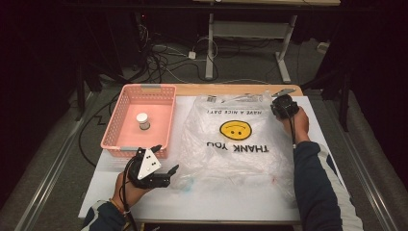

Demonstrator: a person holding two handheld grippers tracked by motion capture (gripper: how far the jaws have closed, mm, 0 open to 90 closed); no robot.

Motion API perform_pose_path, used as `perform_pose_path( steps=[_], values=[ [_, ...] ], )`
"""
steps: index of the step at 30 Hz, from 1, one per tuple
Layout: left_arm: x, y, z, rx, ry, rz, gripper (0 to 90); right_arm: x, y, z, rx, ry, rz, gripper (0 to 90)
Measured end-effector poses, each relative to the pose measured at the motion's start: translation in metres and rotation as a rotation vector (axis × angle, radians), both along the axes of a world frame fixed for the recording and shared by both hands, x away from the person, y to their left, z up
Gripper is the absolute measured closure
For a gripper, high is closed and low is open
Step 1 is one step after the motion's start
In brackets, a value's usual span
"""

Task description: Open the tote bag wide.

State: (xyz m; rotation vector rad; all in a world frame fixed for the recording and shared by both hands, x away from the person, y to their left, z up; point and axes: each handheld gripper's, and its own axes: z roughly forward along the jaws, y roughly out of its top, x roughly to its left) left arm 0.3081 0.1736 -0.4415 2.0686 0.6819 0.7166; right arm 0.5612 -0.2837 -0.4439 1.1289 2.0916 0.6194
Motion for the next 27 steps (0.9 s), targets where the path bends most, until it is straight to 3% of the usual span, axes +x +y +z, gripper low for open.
perform_pose_path(
  steps=[3,7,9,10,12,16,18,19,22,26,27],
  values=[
    [0.001,-0.001,-0.001,0.004,0.010,0.001,16.1,-0.002,-0.006,0.004,-0.019,-0.001,-0.044,90.0],
    [0.000,-0.002,0.000,0.004,0.002,0.000,16.1,-0.007,-0.028,0.010,-0.016,-0.029,-0.177,90.0],
    [0.000,-0.002,0.000,0.003,0.001,-0.002,16.1,-0.014,-0.043,0.013,-0.009,-0.017,-0.237,90.0],
    [0.001,-0.002,-0.001,0.010,0.005,-0.002,16.1,-0.017,-0.052,0.013,0.018,-0.003,-0.259,90.0],
    [0.002,-0.003,-0.001,0.020,0.004,-0.002,16.1,-0.027,-0.065,0.013,0.022,0.019,-0.270,90.0],
    [0.000,-0.003,-0.001,0.025,-0.003,-0.001,16.1,-0.050,-0.085,0.010,0.014,0.067,-0.248,90.0],
    [-0.002,-0.003,0.000,0.033,-0.011,0.002,16.1,-0.062,-0.089,0.007,-0.022,0.099,-0.220,90.0],
    [-0.002,-0.003,0.001,0.031,-0.012,0.003,16.1,-0.070,-0.092,0.005,-0.023,0.093,-0.197,90.0],
    [-0.003,-0.002,0.002,0.031,-0.019,0.009,16.2,-0.091,-0.095,0.001,0.002,0.133,-0.149,90.0],
    [-0.002,-0.001,0.002,0.033,-0.017,0.015,16.1,-0.120,-0.089,-0.004,-0.001,0.120,-0.095,87.8],
    [-0.002,-0.001,0.002,0.033,-0.016,0.016,16.1,-0.120,-0.089,-0.004,-0.001,0.120,-0.095,87.8]
  ],
)
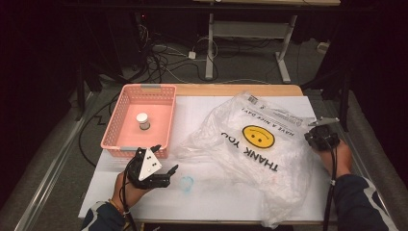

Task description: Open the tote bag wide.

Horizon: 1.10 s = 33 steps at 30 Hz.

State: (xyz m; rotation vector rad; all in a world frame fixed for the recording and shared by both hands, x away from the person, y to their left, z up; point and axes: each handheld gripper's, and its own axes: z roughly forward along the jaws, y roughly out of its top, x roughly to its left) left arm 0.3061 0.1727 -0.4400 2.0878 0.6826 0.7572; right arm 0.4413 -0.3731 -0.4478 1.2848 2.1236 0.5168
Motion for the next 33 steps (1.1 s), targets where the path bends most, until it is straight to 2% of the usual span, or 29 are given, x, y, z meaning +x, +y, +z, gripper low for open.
perform_pose_path(
  steps=[1,4,6,9,11,12,13,14,15,16,17,19,20,23,24,26,28,29,31,33],
  values=[
    [0.000,0.000,0.000,-0.001,0.002,0.001,16.1,-0.013,0.005,-0.001,0.029,0.005,0.041,83.6],
    [0.000,0.001,0.001,0.003,-0.003,0.008,16.1,-0.027,0.013,0.003,0.046,-0.017,0.088,77.4],
    [0.000,0.001,0.001,0.002,-0.005,0.010,16.1,-0.036,0.018,0.009,0.050,-0.045,0.120,64.5],
    [0.001,0.003,0.002,-0.001,-0.007,0.022,16.1,-0.052,0.027,0.025,0.042,-0.152,0.129,53.2],
    [0.001,0.004,0.002,0.001,-0.007,0.025,16.1,-0.063,0.036,0.036,0.039,-0.227,0.171,49.9],
    [0.001,0.004,0.002,0.002,-0.007,0.027,16.1,-0.068,0.043,0.041,0.032,-0.252,0.187,47.9],
    [0.001,0.005,0.002,0.000,-0.006,0.030,16.1,-0.068,0.043,0.041,0.032,-0.252,0.187,47.9],
    [0.001,0.005,0.002,0.002,-0.003,0.031,16.1,-0.076,0.057,0.051,0.068,-0.291,0.256,46.4],
    [0.001,0.005,0.001,0.004,-0.002,0.034,16.1,-0.080,0.065,0.054,0.097,-0.301,0.306,45.9],
    [0.001,0.005,0.001,0.004,-0.002,0.034,16.1,-0.080,0.065,0.054,0.097,-0.301,0.306,45.9],
    [0.001,0.005,0.001,0.006,-0.001,0.035,16.1,-0.085,0.086,0.056,0.143,-0.273,0.402,43.1],
    [0.001,0.005,0.001,0.011,-0.003,0.038,16.1,-0.089,0.111,0.053,0.170,-0.231,0.500,41.3],
    [0.001,0.005,0.001,0.009,-0.002,0.040,16.1,-0.089,0.111,0.053,0.170,-0.231,0.500,41.3],
    [0.001,0.005,0.001,0.010,0.000,0.044,16.1,-0.092,0.147,0.040,0.170,-0.143,0.623,38.1],
    [0.001,0.005,0.001,0.015,0.001,0.044,16.1,-0.092,0.167,0.029,0.172,-0.097,0.684,38.6],
    [0.000,0.005,0.000,0.014,0.004,0.042,16.1,-0.092,0.183,0.020,0.183,-0.043,0.748,38.8],
    [0.000,0.004,0.000,0.015,0.004,0.040,16.1,-0.094,0.190,0.016,0.183,-0.033,0.767,39.1],
    [0.000,0.004,0.000,0.016,0.005,0.039,16.1,-0.095,0.201,0.009,0.164,-0.007,0.795,39.4],
    [-0.001,0.005,0.000,0.017,0.005,0.040,16.1,-0.095,0.209,0.003,0.124,-0.006,0.801,42.4],
    [-0.001,0.006,0.000,0.012,0.004,0.040,16.1,-0.093,0.211,0.000,0.114,0.005,0.797,44.9]
  ],
)
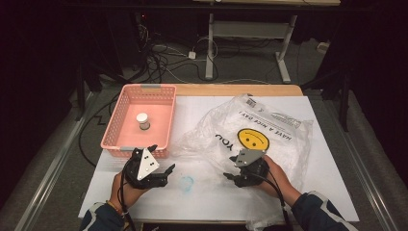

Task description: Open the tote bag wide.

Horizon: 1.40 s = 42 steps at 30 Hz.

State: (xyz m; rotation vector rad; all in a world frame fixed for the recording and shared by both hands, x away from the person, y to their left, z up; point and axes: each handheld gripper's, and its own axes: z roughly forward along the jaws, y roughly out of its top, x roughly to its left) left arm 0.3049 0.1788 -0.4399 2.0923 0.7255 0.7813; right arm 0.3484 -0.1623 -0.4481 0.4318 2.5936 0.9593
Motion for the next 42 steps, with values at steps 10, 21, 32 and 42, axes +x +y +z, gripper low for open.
perform_pose_path(
  steps=[10,21,32,42],
  values=[
    [0.001,0.004,0.002,-0.012,-0.003,0.015,16.1,0.014,0.009,-0.014,-0.093,0.051,0.016,78.5],
    [0.002,0.004,0.003,-0.017,-0.010,0.021,16.1,0.014,0.008,-0.015,-0.036,0.100,-0.004,57.2],
    [0.001,0.005,0.004,-0.014,-0.013,0.020,16.1,0.020,0.008,-0.016,-0.049,0.135,-0.015,90.0],
    [0.005,0.012,0.016,-0.041,-0.042,0.046,16.1,0.020,-0.003,0.016,0.047,0.025,-0.068,90.0]
  ],
)
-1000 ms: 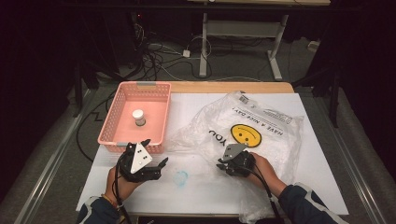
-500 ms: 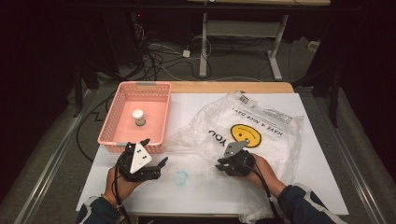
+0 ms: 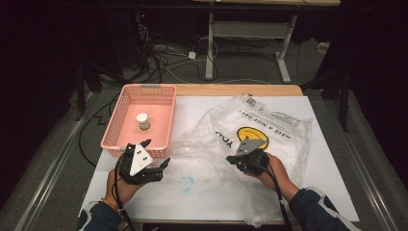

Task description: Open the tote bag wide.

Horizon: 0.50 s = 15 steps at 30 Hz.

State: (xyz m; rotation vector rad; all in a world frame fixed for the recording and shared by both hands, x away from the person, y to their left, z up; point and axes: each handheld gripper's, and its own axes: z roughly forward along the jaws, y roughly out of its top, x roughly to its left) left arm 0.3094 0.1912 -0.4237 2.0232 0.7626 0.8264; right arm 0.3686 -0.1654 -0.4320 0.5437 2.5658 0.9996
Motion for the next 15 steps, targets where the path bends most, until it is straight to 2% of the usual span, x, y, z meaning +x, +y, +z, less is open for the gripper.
perform_pose_path(
  steps=[3,4,6,8,10,12,15],
  values=[
    [0.004,0.007,0.009,-0.049,-0.017,0.010,16.1,-0.001,-0.005,0.013,0.052,-0.046,-0.011,90.0],
    [0.007,0.010,0.013,-0.060,-0.026,0.014,16.1,-0.001,-0.005,0.013,0.052,-0.046,-0.011,90.0],
    [0.013,0.016,0.021,-0.094,-0.028,0.032,16.2,0.001,-0.013,0.025,0.116,-0.065,-0.020,90.0],
    [0.022,0.020,0.030,-0.114,-0.018,0.043,16.8,0.004,-0.016,0.031,0.147,-0.085,-0.041,90.0],
    [0.033,0.022,0.037,-0.103,-0.019,0.040,16.7,0.005,-0.017,0.035,0.155,-0.125,-0.057,90.0],
    [0.049,0.023,0.042,-0.087,0.021,0.035,16.1,0.006,-0.017,0.039,0.169,-0.150,-0.063,90.0],
    [0.075,0.025,0.046,-0.032,0.057,0.062,16.1,0.007,-0.017,0.045,0.183,-0.180,-0.073,90.0]
  ],
)
